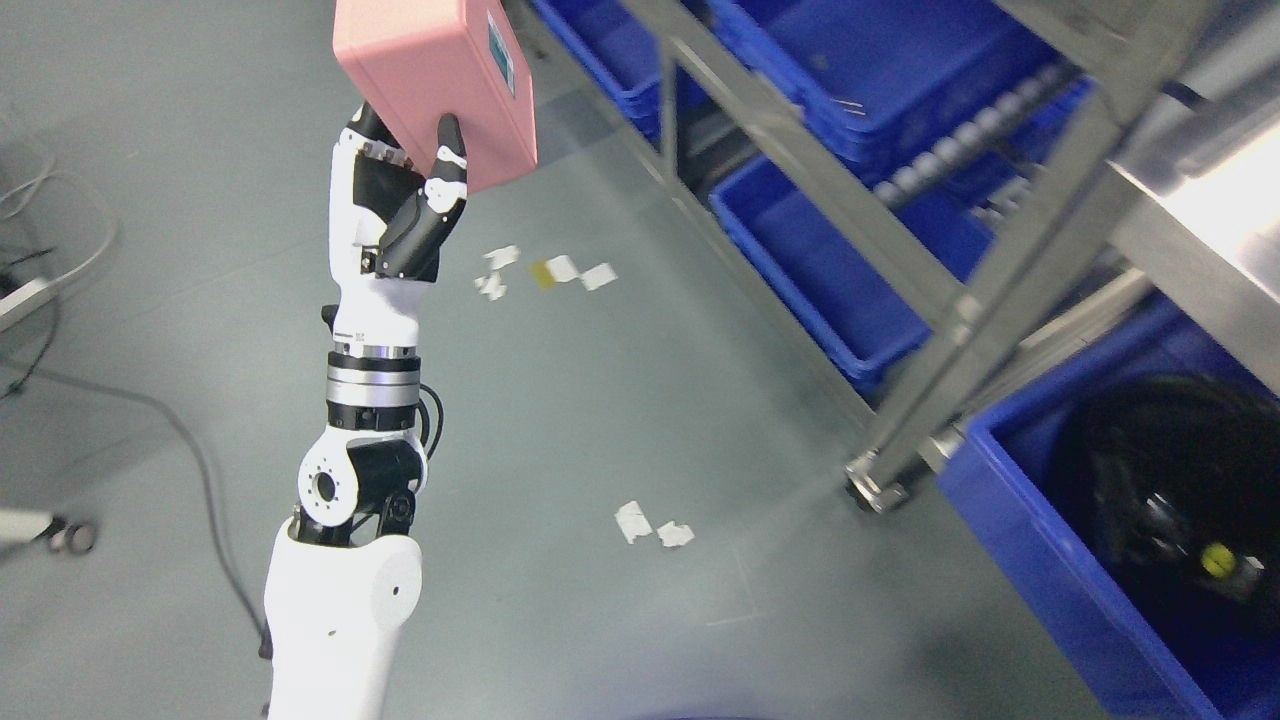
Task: Place storage box into left shelf container
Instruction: 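Carry the pink box in the left hand while turning toward the rack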
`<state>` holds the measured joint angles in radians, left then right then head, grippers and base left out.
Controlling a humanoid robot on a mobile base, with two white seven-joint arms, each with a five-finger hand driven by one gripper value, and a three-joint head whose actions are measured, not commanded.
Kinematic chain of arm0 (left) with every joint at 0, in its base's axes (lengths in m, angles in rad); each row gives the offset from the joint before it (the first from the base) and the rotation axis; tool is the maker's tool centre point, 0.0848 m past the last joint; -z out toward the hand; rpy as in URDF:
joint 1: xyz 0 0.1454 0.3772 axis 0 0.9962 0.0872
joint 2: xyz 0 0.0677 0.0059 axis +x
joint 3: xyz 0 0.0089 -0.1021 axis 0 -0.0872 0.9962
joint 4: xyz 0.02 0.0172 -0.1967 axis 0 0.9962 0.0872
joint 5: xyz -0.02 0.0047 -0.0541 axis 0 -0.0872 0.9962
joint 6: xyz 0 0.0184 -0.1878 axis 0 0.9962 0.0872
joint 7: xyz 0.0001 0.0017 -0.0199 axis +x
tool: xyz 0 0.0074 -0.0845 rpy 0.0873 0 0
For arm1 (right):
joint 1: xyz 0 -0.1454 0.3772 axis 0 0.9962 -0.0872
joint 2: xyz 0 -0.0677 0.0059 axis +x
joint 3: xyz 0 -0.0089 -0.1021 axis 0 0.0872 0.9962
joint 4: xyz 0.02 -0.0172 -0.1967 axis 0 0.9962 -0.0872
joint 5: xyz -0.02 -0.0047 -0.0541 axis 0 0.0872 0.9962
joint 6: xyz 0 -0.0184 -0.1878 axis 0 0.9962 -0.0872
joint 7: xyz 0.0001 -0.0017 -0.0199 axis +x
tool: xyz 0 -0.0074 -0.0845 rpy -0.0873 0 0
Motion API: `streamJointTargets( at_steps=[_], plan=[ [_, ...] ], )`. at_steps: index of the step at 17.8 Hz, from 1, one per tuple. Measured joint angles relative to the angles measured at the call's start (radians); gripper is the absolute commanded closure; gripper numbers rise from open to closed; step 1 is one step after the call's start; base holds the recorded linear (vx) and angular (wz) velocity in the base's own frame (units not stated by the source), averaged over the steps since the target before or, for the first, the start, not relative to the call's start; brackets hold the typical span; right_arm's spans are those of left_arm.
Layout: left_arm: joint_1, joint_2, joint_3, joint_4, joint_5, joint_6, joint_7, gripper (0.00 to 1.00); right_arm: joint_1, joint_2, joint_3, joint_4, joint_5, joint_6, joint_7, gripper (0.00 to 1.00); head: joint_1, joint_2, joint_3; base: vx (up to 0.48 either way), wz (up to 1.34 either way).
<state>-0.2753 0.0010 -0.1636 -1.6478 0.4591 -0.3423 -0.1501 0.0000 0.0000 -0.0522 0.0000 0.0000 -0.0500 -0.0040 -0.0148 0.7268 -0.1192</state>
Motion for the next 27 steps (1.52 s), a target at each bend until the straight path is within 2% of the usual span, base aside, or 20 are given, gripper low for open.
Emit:
streamJointTargets(
  at_steps=[9,22,27],
  plan=[
    [0.168,-0.001,-0.027,-0.017,0.033,-0.049,-0.029,0.94,0.000,0.000,0.000,0.000,0.000,-0.007,0.009,0.00,0.0000,0.000,0.000,0.339,0.92],
    [0.260,-0.001,-0.056,-0.020,0.048,-0.061,-0.036,0.94,0.000,0.000,0.000,0.000,0.000,0.001,0.001,0.00,0.0000,0.000,0.000,0.485,-0.01],
    [0.269,-0.001,-0.064,-0.018,0.050,-0.057,-0.083,0.94,0.000,0.000,0.000,0.000,0.000,0.001,0.000,0.00,0.0000,0.000,0.000,0.512,0.09]
  ],
)
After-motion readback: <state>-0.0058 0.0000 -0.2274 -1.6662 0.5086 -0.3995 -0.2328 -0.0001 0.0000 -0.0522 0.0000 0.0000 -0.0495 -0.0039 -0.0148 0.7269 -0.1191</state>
